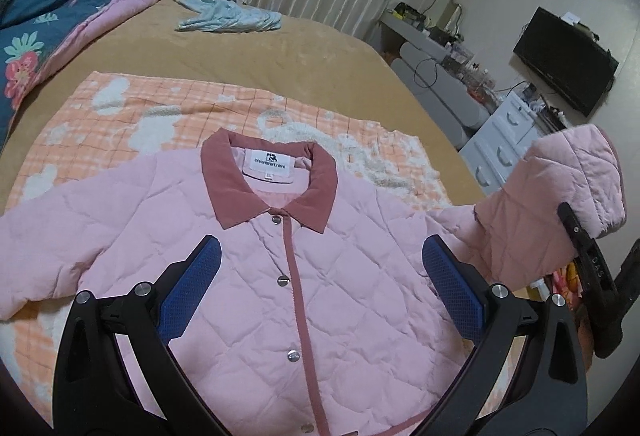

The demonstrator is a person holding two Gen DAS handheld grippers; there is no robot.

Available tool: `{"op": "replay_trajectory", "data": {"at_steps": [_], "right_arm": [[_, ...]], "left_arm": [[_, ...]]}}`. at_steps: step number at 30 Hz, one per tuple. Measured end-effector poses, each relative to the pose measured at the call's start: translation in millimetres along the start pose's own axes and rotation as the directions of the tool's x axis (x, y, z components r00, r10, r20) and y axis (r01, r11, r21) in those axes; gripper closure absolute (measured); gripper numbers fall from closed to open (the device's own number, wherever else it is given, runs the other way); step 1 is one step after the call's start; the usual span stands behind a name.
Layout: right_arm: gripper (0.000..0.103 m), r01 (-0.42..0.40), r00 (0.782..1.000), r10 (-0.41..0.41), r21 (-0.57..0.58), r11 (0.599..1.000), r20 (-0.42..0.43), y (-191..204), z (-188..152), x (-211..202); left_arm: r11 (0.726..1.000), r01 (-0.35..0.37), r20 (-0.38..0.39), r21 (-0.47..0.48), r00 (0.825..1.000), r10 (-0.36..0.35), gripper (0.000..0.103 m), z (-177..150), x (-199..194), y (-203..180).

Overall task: Fold large clothes
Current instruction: 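Carry the sleeve across the jacket front and open the right gripper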

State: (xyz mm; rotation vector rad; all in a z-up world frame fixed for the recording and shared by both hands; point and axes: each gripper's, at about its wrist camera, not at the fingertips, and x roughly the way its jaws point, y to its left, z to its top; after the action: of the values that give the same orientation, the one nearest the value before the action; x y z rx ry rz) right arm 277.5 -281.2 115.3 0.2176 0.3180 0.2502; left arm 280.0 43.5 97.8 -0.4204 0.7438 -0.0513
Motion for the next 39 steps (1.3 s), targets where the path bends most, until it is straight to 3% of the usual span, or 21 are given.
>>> {"op": "replay_trajectory", "data": {"at_steps": [14,28,33,39], "right_arm": [[0.086,-0.067,0.994,0.054,-0.138,0.988,-0.093,91.5,-6.6,21.9],[0.085,-0.142,0.973,0.093,-0.230,0.963,-0.211,165.4,-53.7,62.8],[0.082,-0.180,0.954,0.103,-0.267,0.947,-0.281,192.6,-87.4,85.9],[0.076,-0.258,0.902,0.121,-0.293,0.921,-0.414,219.8,-149.9,111.2]], "left_arm": [[0.998,0.054,0.050,-0.025,0.997,-0.053,0.008,4.1,-36.8,45.7],[0.987,0.111,0.071,-0.114,0.992,-0.103,0.008,-2.4,-49.9,93.6],[0.981,0.128,0.065,-0.148,0.991,-0.120,0.008,-13.8,-46.4,107.1],[0.967,0.136,0.048,-0.213,0.991,-0.129,0.008,-30.8,-37.0,129.3]]}}
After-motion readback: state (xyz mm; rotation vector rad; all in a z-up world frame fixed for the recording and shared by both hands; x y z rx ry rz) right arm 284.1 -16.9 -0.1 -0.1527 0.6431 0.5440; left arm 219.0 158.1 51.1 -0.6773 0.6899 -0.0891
